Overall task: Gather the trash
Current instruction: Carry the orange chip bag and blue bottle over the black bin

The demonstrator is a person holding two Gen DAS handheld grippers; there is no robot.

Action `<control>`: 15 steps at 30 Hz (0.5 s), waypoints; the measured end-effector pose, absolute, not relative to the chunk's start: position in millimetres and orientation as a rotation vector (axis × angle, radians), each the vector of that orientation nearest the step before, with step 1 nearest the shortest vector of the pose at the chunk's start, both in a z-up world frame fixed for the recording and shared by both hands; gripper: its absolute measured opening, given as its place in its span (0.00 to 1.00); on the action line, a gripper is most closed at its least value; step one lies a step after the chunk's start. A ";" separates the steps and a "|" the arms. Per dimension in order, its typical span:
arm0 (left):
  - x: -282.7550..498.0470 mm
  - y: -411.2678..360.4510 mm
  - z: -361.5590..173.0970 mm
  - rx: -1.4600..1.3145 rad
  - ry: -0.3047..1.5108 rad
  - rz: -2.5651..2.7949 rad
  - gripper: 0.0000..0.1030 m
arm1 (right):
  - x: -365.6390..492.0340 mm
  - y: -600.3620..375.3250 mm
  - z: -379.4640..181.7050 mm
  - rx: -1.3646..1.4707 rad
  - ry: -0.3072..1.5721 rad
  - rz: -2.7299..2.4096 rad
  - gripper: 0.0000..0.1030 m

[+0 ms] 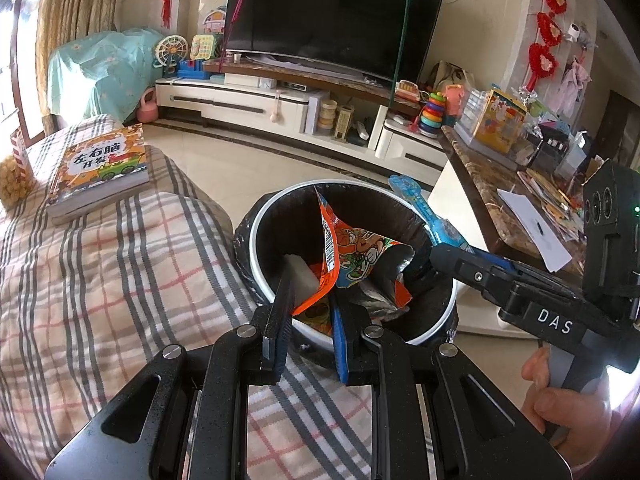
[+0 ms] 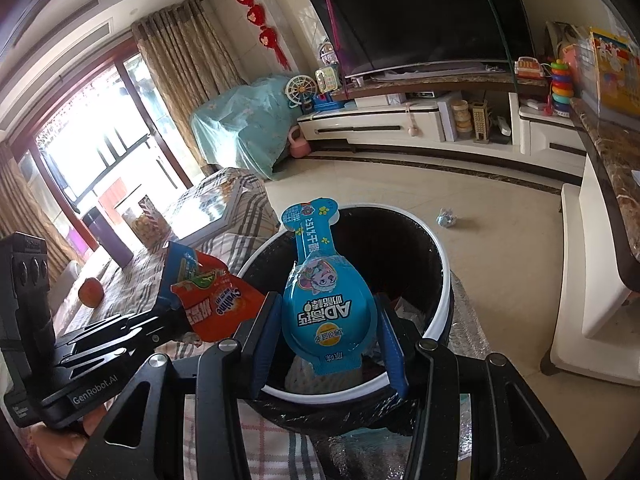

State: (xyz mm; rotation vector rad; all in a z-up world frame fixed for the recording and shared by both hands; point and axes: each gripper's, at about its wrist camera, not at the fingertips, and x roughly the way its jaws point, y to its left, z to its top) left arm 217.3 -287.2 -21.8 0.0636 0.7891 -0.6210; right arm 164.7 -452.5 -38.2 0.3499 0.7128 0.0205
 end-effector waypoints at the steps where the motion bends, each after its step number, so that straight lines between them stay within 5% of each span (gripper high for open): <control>1: 218.5 -288.8 -21.5 0.065 0.789 -0.621 0.16 | 166.0 -453.1 -38.6 0.350 0.715 0.021 0.46; 15: 225.3 -300.7 -22.0 0.090 0.793 -0.617 0.16 | 173.8 -457.8 -40.0 0.342 0.722 0.018 0.46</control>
